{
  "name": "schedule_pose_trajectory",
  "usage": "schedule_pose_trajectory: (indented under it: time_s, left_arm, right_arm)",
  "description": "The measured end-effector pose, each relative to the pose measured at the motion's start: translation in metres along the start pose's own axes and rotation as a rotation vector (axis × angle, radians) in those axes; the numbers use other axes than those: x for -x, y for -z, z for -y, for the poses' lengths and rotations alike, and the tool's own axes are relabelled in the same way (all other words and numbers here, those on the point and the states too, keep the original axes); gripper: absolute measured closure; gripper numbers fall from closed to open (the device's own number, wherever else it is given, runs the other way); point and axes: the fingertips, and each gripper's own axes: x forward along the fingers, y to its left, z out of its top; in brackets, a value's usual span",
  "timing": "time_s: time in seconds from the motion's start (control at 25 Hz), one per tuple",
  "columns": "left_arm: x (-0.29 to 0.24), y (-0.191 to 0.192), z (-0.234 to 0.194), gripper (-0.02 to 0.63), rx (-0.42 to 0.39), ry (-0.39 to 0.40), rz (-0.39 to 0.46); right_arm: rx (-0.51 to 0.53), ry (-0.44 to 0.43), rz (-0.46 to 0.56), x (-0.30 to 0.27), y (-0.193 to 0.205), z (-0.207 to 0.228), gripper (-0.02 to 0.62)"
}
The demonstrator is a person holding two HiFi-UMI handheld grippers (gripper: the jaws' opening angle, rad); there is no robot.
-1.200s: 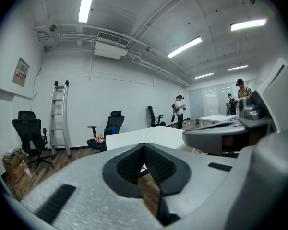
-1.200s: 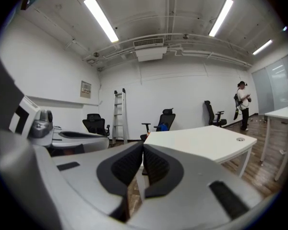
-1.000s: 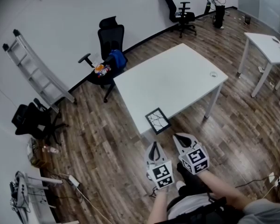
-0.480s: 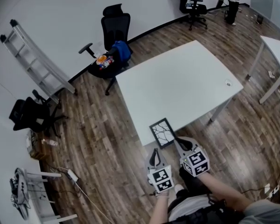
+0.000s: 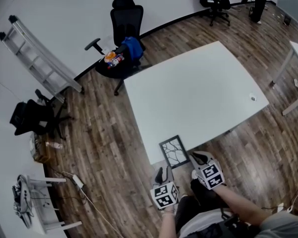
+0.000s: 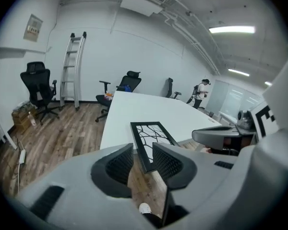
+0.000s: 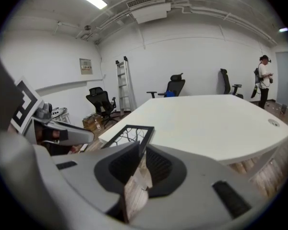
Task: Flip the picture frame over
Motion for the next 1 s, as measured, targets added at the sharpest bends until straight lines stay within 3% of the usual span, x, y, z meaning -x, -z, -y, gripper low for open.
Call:
schedule_pose_trajectory:
  time_s: [0.12, 0.24, 0.56, 1.0]
  left_arm:
    - [-0.012, 0.006, -0.001, 0.451, 0.068, 0.046, -0.059]
    - [-0.024, 0.01, -0.004, 0.451, 0.098, 0.076, -0.106]
    - [-0.046, 0.025, -0.006, 0.452, 0.188, 0.176, -0.208]
    - [-0.064, 0.034, -0.005, 0.469, 0.337, 0.348, -0.267]
  right_arm:
    - [0.009, -0.028, -0.038, -0.013, 0.007, 0.002, 0.546]
    - [0.017, -0.039, -0.048, -0.025, 0.007, 0.003, 0.546]
    - [-0.081, -0.033, -0.078, -0.04, 0.021, 0.014, 0.546]
    - [-0.229, -0.053, -0.078, -0.054, 0.026, 0.013, 0.546]
